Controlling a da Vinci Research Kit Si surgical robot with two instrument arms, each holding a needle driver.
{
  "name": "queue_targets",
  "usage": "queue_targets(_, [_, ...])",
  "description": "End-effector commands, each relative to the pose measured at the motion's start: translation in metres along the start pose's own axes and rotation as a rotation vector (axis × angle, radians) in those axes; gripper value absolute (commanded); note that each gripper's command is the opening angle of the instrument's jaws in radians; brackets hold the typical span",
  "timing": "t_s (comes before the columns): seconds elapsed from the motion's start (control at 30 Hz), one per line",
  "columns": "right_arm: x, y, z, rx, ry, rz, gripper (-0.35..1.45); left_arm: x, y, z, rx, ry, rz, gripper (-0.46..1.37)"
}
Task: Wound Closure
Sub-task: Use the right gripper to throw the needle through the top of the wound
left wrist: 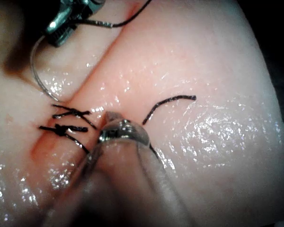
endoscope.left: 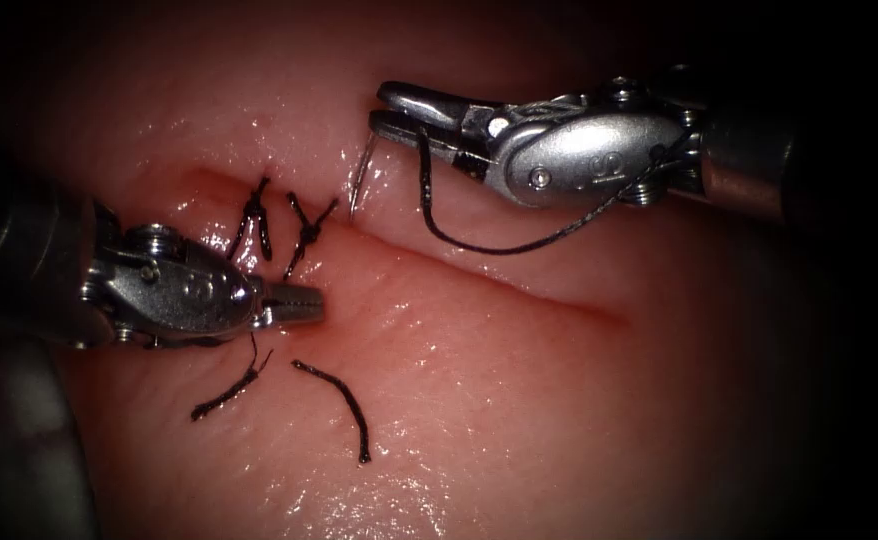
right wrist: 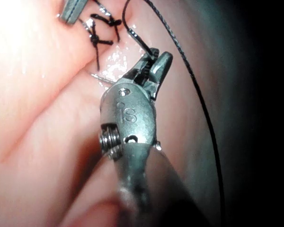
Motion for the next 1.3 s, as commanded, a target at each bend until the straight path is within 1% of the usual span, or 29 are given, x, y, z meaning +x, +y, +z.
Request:
queue_targets(0.03, [0.0001, 0.0000, 0.0000, -0.007, 0.000, -0.008, -0.35, 0.0001, -0.0001, -0.0001, -0.004, 0.000, -0.001, -0.35])
queue_targets(0.3, [0.0002, 0.0002, 0.0001, -0.006, 0.000, -0.060, -0.35, 0.0003, -0.0001, -0.0003, -0.006, -0.001, -0.002, -0.35])
queue_targets(0.5, [0.0005, 0.0006, 0.0001, -0.006, 0.000, -0.109, -0.35, 0.0009, -0.0006, -0.0005, -0.013, -0.003, 0.002, -0.35])
queue_targets(0.8, [0.0014, 0.0015, 0.0000, -0.010, 0.002, -0.170, -0.35, 0.0027, -0.0013, -0.0004, -0.011, 0.012, 0.021, -0.35])
queue_targets(0.93, [0.0019, 0.0019, -0.0005, -0.007, 0.007, -0.183, -0.35, 0.0033, -0.0015, 0.0001, -0.013, 0.012, 0.019, -0.35])
queue_targets(1.1, [0.0025, 0.0020, -0.0013, -0.007, 0.012, -0.211, -0.35, 0.0033, -0.0016, 0.0007, -0.016, 0.015, 0.020, -0.35])
queue_targets(1.3, [0.0026, 0.0018, -0.0020, -0.004, 0.017, -0.225, -0.35, 0.0032, -0.0014, 0.0010, -0.014, 0.019, 0.021, -0.35])
